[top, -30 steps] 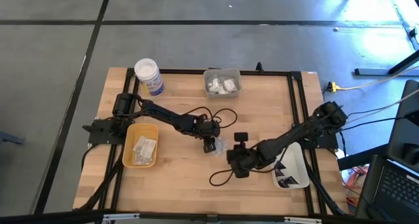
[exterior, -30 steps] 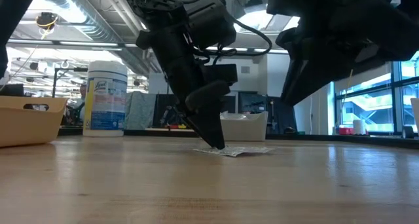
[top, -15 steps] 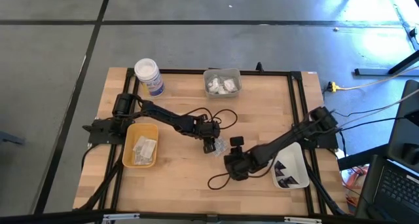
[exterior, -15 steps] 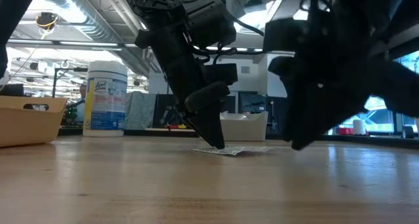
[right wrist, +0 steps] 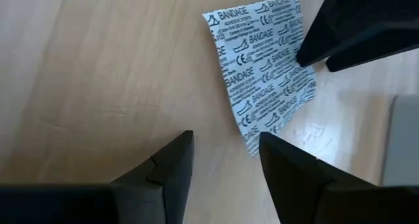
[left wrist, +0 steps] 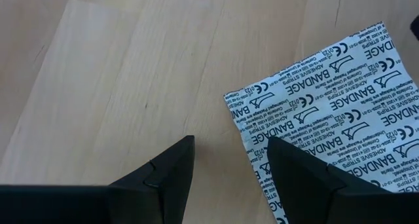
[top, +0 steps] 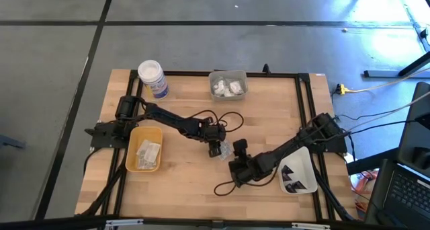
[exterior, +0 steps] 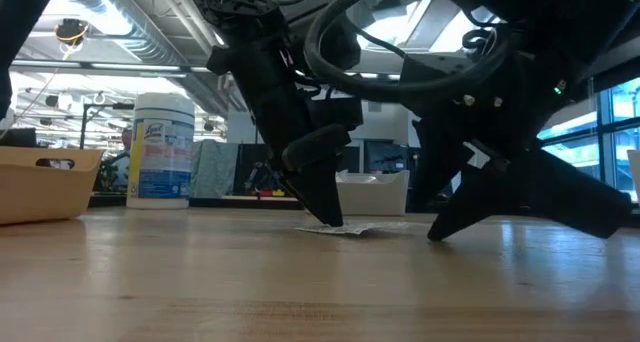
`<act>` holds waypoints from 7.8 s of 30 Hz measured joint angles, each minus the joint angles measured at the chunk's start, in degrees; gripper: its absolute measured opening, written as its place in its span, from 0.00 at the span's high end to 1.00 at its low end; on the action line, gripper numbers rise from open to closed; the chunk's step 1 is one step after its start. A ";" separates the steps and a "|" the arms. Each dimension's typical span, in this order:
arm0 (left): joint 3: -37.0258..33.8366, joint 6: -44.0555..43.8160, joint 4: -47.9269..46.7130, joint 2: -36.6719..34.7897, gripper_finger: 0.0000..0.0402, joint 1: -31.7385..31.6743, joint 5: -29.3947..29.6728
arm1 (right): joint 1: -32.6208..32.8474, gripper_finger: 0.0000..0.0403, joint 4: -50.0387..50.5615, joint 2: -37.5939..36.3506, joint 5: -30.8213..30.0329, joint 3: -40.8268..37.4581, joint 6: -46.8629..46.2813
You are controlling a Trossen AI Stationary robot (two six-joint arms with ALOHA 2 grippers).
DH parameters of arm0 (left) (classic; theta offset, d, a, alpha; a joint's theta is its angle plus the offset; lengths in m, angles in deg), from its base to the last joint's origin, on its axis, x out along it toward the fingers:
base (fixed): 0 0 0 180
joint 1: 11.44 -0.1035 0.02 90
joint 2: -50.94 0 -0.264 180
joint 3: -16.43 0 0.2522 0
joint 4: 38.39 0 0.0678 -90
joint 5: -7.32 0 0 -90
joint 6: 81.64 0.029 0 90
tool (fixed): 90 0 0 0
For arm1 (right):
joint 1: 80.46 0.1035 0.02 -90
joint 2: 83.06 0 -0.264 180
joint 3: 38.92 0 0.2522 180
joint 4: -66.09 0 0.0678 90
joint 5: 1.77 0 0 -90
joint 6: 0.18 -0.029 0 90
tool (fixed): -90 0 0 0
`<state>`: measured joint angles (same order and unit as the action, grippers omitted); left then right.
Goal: Pick & Place Travel size toiletries
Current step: Put the white bandage pack into the yellow bin
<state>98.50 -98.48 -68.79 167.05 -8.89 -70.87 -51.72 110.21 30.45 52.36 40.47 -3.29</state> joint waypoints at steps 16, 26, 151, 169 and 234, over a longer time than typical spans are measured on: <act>0.00 -1.70 0.00 0.00 0.52 -0.02 -2.81 | -3.28 0.61 -1.62 0.22 -0.82 -0.17 4.04; 0.00 -1.92 0.00 0.00 0.52 0.11 -3.07 | -4.33 0.67 -2.74 0.27 0.22 -0.26 4.70; 2.56 12.38 -2.01 -5.40 0.57 -0.31 -11.46 | 4.76 0.95 3.02 1.47 2.65 2.05 -14.39; 1.99 30.77 -21.32 -7.76 0.57 1.02 -10.28 | 4.76 0.86 2.94 1.47 2.22 2.05 -17.44; 0.57 22.03 -5.84 -3.13 0.99 4.06 -17.72 | 4.65 0.81 -0.97 1.47 2.06 2.39 -17.19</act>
<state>99.07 -76.45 -74.63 163.93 -4.84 -88.60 -47.07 109.23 31.92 54.42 42.86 -20.48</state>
